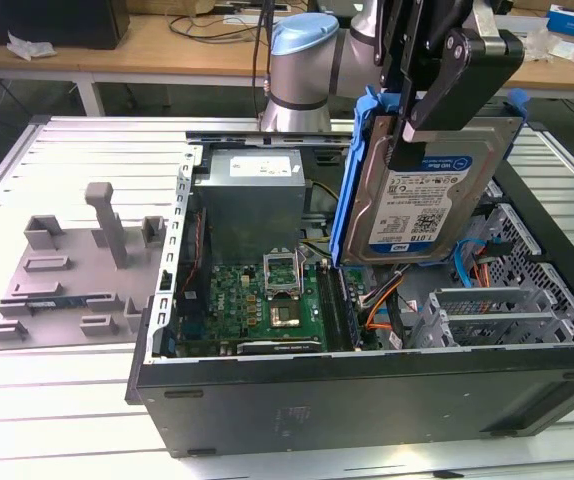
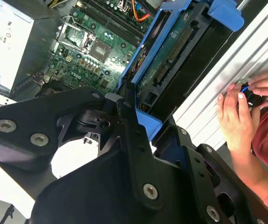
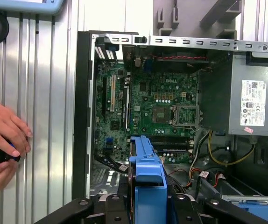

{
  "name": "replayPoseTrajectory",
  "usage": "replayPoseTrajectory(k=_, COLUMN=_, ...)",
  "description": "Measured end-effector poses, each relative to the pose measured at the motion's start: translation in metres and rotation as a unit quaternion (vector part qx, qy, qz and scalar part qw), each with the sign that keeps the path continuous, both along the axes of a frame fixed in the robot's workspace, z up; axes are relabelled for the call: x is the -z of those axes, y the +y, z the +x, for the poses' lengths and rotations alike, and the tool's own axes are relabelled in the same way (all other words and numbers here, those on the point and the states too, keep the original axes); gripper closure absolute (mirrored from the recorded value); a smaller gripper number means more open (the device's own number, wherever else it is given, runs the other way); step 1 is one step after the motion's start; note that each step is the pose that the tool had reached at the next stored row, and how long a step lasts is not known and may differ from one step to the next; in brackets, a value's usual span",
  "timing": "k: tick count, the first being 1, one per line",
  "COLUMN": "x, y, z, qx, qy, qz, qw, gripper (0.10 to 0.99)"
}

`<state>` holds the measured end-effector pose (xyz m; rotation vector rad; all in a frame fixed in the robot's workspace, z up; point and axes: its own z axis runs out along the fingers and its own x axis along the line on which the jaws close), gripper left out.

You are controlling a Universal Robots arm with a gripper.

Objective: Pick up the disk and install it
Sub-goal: 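Insert the disk into the insertion slot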

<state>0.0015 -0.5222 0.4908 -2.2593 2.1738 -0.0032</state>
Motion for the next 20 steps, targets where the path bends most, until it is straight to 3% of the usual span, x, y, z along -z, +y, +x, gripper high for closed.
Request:
replayPoseTrajectory(k=10, x=0.0019, y=-0.0027, z=0.0025, qx=0.003, qy=0.0000, qz=0.0001, qw=1.0000, gripper=0.718)
replayPoseTrajectory(k=17, x=0.0049, y=-0.0065, z=0.0240, qx=0.013, qy=0.0001, qz=0.0001, qw=0.9999, gripper=0.718)
replayPoseTrajectory(k=20, x=0.0059, y=-0.0076, z=0.0388, qx=0.014, qy=0.0001, qz=0.0000, qw=0.9999, gripper=0.718)
